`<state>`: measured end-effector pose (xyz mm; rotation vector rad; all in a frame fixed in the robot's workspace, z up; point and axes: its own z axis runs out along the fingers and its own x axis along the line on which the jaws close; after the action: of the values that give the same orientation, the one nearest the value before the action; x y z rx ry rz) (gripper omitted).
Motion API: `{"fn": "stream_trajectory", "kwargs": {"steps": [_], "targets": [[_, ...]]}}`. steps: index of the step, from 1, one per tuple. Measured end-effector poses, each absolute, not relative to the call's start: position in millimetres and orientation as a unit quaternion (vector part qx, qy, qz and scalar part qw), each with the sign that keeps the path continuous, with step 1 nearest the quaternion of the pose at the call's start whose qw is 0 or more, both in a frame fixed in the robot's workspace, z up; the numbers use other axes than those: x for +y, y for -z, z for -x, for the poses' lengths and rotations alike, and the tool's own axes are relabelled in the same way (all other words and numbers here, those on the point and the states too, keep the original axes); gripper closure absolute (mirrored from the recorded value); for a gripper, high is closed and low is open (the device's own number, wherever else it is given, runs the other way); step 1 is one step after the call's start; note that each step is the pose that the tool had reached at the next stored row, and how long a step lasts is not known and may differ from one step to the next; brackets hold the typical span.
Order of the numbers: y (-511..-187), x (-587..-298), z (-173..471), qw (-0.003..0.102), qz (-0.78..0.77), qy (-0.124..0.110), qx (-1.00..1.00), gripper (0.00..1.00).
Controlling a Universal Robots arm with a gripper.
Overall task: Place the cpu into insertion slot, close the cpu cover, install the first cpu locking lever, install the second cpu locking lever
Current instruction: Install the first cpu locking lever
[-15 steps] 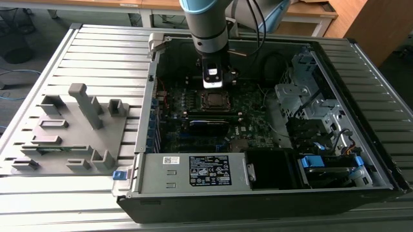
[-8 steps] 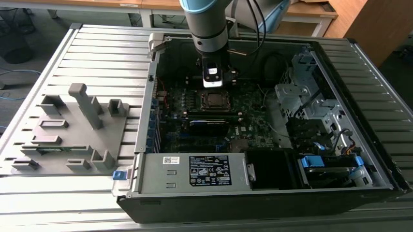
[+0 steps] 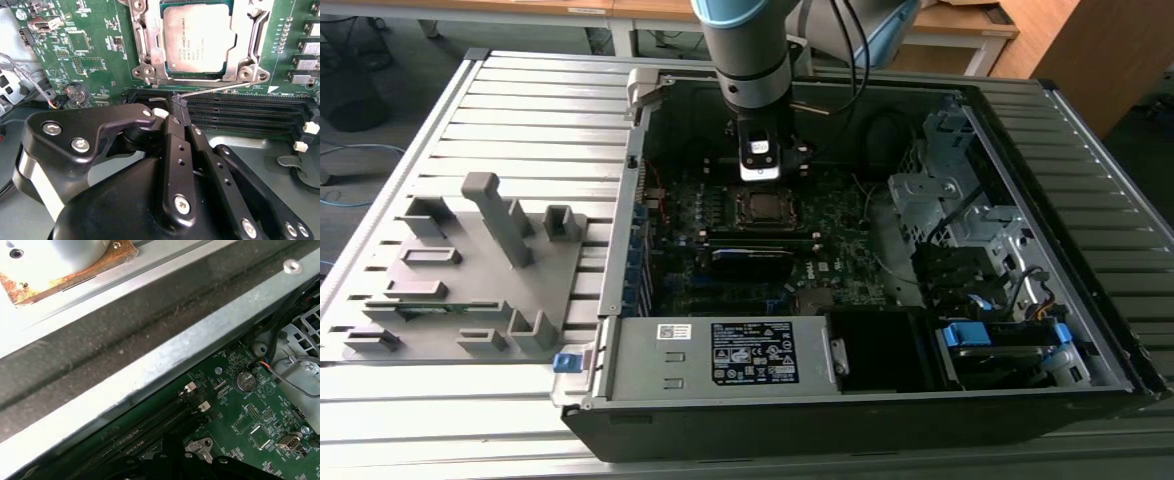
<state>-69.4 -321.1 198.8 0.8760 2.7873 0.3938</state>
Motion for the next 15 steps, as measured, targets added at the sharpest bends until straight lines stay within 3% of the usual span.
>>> {"fn": "stream_trajectory", "kwargs": {"steps": [15], "targets": [[-193.5, -320.7, 69.4, 0.108, -0.291, -0.097, 0.946, 0.89]]}}
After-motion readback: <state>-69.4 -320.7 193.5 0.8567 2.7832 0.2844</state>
